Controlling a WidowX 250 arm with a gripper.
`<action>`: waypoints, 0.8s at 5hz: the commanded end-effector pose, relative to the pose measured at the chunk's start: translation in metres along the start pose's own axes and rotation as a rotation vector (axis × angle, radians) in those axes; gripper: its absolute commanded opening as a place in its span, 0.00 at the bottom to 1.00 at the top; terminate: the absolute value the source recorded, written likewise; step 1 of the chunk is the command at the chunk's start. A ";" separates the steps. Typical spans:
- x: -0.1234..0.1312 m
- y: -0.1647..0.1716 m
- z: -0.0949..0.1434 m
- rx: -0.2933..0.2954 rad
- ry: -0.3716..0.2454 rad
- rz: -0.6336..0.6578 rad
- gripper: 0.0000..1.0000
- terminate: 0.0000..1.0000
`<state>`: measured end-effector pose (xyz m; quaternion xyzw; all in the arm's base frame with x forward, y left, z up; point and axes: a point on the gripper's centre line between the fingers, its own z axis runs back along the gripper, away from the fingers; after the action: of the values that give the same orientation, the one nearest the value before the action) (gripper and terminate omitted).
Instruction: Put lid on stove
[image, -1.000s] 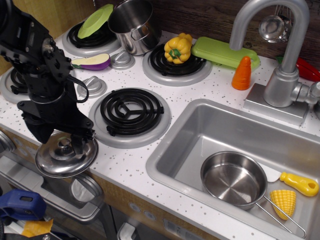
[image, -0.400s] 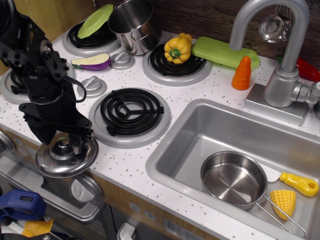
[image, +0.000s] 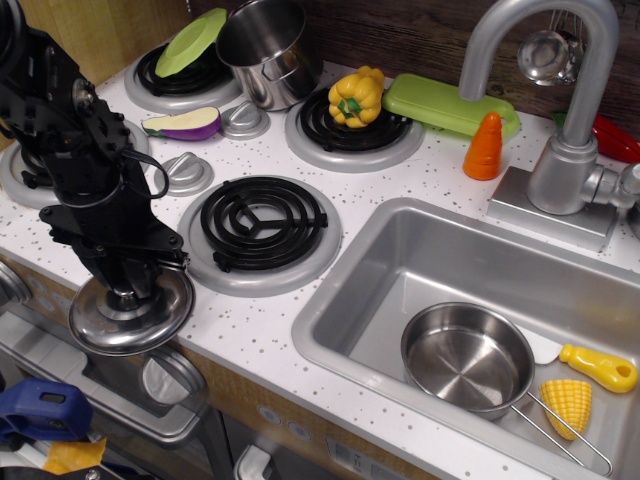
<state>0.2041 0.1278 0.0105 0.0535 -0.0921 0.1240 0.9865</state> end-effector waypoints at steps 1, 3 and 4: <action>0.000 0.000 0.005 0.026 -0.010 0.004 0.00 0.00; 0.002 0.000 0.009 0.050 -0.027 -0.041 0.00 0.00; 0.011 0.000 0.012 0.034 -0.048 -0.079 0.00 0.00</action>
<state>0.2111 0.1265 0.0193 0.0669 -0.0882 0.0788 0.9907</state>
